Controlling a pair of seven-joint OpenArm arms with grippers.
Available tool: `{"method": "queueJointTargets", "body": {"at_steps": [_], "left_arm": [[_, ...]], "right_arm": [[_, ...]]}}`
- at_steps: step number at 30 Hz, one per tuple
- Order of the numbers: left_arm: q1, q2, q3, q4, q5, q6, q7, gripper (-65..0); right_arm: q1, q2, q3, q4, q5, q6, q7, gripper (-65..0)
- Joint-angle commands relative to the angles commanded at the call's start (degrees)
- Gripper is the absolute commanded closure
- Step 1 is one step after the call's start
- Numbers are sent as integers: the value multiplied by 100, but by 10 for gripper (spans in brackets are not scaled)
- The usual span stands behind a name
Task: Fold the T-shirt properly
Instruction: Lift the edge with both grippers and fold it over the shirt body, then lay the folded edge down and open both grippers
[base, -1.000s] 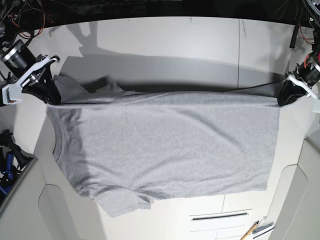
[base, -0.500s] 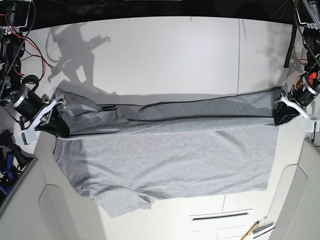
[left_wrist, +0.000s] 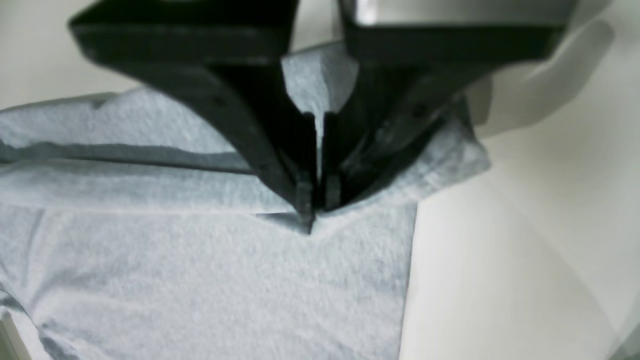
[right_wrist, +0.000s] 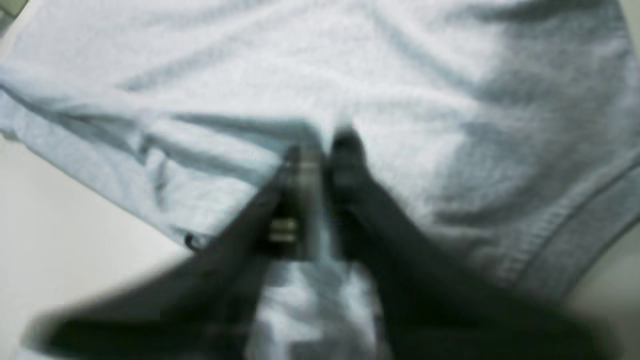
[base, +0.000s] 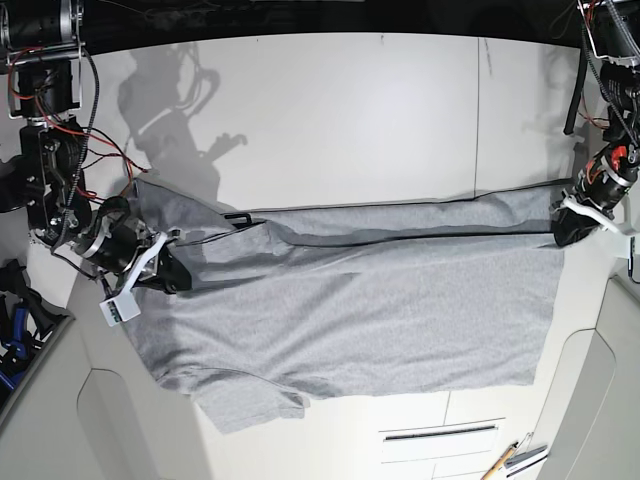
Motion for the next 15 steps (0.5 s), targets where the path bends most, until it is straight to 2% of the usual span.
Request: {"method": "queueJointTargets", "body": {"at_steps": [2,4,5,7,8,9,10,12,15], "left_arm": [[0,-4,0,0,0,0,-162,-250],[-2,-4,0,0,-2,0,-271,-358],[-11,-7,-2,0,-2,0,-282,-378],[-55,-26,-4,2,0,0,-210,-379],[-105,-39,-37,9,-4,0,28,-378],[-184,-35,-107,50,-17,0,461,-378],[-234,-35,-173,122,-142,0,844,-378],[-212,-35,-431,282,-584,0,1322,-378],[-170,-33,-988,350,-1078,0,1641,-378]], "right_arm": [[2,-98,0,-9,-44,-2,22,-303],[35,-153,4,-7,-39,-2,42,-343],[55,-155,7,4,-39,-4,42,-343],[61,-157,101,87,-37,-17,-4,-343],[61,-157,210,162,9,-17,-170,-342],[61,-160,363,262,70,-17,-402,-342],[48,-157,562,391,177,-17,-656,-342],[31,-157,1108,649,402,-17,-1246,-342],[33,-155,1993,824,787,-17,-1947,-342]]}}
